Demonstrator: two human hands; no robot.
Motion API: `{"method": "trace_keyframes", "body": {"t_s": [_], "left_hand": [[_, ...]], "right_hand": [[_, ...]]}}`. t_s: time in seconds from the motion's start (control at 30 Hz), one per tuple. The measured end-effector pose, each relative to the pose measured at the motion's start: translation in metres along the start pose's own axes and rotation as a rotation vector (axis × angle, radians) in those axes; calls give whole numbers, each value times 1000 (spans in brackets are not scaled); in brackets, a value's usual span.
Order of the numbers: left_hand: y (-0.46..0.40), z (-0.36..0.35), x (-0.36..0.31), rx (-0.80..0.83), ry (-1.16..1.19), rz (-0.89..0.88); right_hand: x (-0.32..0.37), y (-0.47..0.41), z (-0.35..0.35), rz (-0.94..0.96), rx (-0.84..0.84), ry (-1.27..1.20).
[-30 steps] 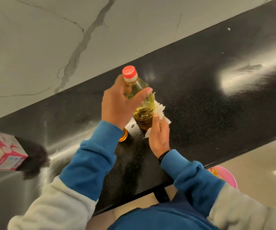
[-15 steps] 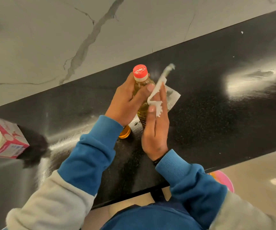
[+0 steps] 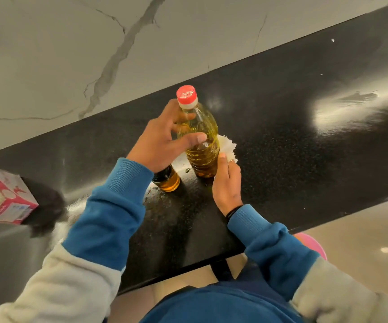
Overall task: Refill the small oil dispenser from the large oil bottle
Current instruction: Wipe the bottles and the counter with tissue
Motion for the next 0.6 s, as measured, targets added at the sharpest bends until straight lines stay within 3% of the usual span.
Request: {"method": "trace_keyframes", "body": {"t_s": [0.27,0.33,0.4,0.5,0.6], "left_hand": [[0,-3,-15,-210,-336,-93],[-5,-4,-12,-179,-344,-73],[-10,-11,-9,-55,-185,-74],[-12,-14,-5,-8,-76,-77],[-3,-15,-12,-223,-167,-97]], "right_hand": [[77,15,6,277,-67,-124],[79,16,5,323,-60,-129],[69,17,2,354,-56,-85],[43,16,-5,302,-55,-22],[19,15,-10,159,-26,42]]}}
Point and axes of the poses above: each hand's wrist, its own y-axis away from the middle knuckle, its own z-axis out of the back of the hand, x = y × z, the point moved 8 cm from there along -y, towards the middle knuckle, and after that the axes turned 15 degrees about y, right-handed, at the moved point
